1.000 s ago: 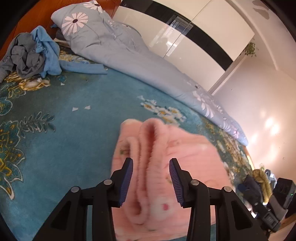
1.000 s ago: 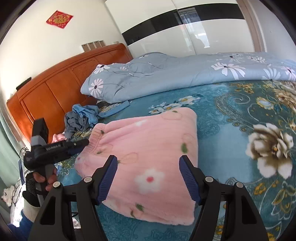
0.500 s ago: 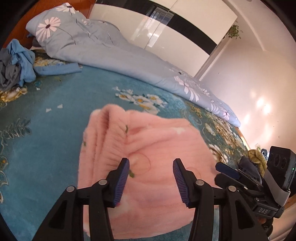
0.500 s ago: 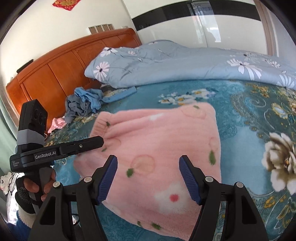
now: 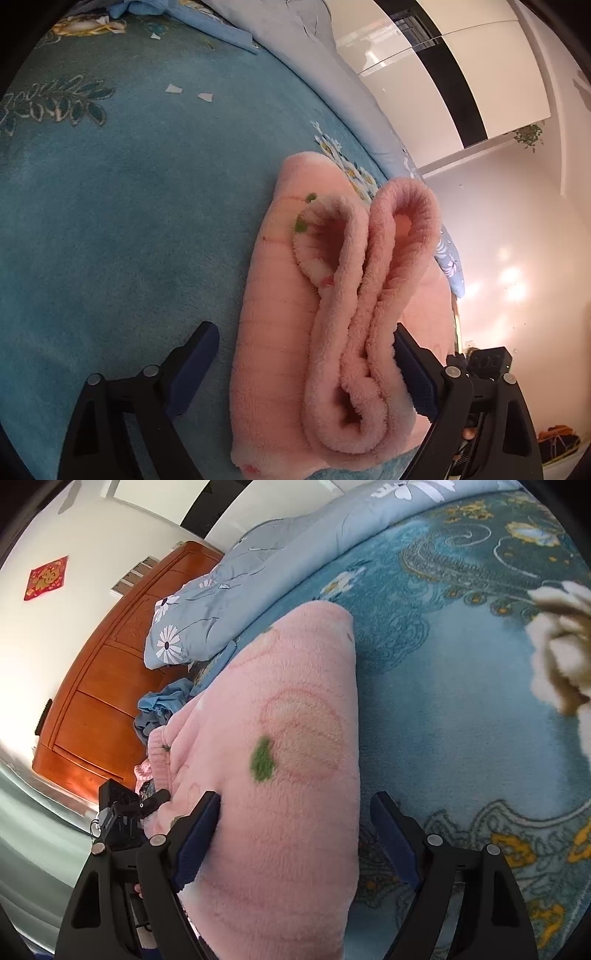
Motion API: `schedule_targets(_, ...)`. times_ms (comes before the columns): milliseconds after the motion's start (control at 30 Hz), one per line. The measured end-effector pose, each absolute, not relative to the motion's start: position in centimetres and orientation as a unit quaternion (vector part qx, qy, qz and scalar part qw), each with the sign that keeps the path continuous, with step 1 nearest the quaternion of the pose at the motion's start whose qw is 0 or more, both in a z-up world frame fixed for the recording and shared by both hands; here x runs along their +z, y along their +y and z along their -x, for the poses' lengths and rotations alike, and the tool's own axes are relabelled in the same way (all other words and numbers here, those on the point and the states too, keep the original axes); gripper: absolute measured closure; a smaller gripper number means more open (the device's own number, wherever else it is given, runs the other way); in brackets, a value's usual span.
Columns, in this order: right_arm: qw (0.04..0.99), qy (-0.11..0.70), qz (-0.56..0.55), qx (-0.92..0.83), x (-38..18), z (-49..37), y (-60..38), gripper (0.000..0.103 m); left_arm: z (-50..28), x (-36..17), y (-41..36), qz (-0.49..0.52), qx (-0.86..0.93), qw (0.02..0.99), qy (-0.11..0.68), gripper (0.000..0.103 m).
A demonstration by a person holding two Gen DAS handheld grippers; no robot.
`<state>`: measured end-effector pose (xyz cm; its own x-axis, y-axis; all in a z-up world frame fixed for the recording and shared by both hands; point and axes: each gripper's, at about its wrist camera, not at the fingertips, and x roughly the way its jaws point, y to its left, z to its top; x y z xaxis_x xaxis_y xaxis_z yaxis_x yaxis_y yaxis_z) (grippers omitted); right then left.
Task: Fold clothes
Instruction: 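Grasp the folded fleece bundle with both tools and lift it up, then carry the lifted fleece bundle with both tools toward the clothes stack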
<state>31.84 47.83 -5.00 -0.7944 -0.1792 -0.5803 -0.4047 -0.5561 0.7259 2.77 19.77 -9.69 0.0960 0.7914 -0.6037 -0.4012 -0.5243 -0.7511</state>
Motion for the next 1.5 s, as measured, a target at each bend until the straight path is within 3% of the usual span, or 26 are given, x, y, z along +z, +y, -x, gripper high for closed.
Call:
schedule_targets(167,0.056,0.494,0.310,0.810,-6.2,-29.6,48.5,0.019,-2.0,-9.6,21.7,0.585,0.642,0.475,-0.143,0.005)
schedule_targets(367,0.070,0.493,0.318,0.806,-6.0,-28.8,48.2,0.020,-3.1,-9.3,23.6,0.575,0.648,0.484,-0.126,0.009)
schedule_targets(400,0.073,0.496,0.318,0.805,-6.0,-28.9,48.1,0.021,-3.3,-9.3,23.5,0.571,0.650,0.484,-0.128,0.012)
schedule_targets(467,0.080,0.494,0.321,0.804,-5.8,-29.0,47.8,0.032,-3.4,-9.4,23.4,0.574,0.654,0.475,-0.132,0.033)
schedule_targets(533,0.089,0.483,0.325,0.808,-5.3,-29.0,47.5,0.042,-4.0,-9.0,23.2,0.571,0.659,0.471,-0.134,0.045)
schedule_targets(667,0.092,0.455,0.333,0.821,-3.3,-29.3,46.2,0.057,-5.8,-7.3,22.7,0.555,0.678,0.466,-0.120,0.054)
schedule_targets(1267,0.093,0.368,0.273,0.884,8.1,-44.2,38.8,0.059,-21.6,7.4,17.9,0.394,0.721,0.568,-0.048,0.055)
schedule_targets(1500,0.127,0.330,0.247,0.902,12.2,-50.9,38.9,0.059,-26.7,11.1,21.1,0.360,0.701,0.615,-0.033,0.055)
